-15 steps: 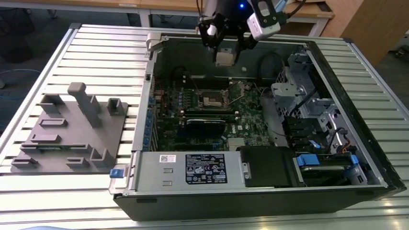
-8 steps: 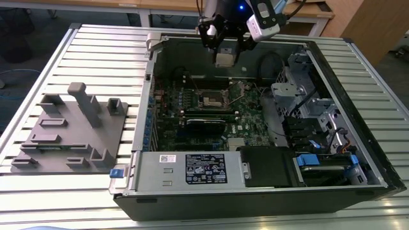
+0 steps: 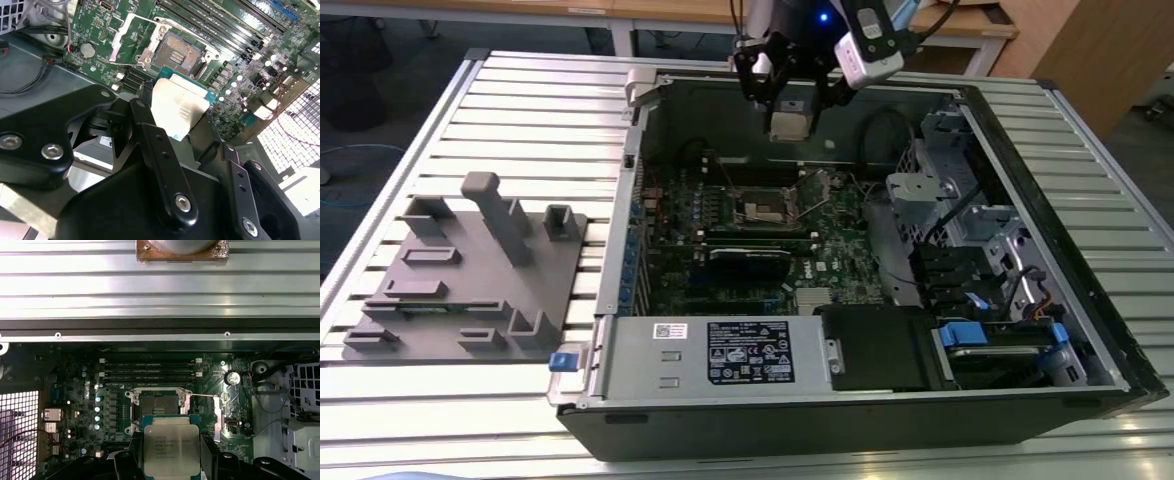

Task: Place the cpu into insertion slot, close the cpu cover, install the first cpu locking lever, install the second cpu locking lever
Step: 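Place the cpu into insertion slot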

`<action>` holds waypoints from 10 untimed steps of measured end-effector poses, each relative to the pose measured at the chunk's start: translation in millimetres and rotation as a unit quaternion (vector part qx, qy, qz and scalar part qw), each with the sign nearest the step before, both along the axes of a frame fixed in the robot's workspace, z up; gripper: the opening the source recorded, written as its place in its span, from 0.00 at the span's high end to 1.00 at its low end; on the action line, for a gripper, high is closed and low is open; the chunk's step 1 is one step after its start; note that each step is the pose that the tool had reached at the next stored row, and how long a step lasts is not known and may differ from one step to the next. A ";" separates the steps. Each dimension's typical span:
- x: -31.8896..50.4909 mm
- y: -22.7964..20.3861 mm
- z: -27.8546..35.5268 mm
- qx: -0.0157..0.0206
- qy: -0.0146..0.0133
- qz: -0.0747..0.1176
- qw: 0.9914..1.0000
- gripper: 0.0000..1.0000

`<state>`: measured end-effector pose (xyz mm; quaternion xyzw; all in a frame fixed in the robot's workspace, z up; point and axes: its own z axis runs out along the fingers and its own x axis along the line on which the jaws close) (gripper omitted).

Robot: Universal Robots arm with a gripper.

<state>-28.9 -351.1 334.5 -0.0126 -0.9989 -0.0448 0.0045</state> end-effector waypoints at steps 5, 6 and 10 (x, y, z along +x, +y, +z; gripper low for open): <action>0.0 0.0 -1.3 0.000 0.000 0.000 1.000 0.46; 0.0 0.0 -1.5 0.000 0.000 0.000 1.000 0.46; -0.3 0.0 -4.1 0.000 -0.003 0.000 1.000 0.46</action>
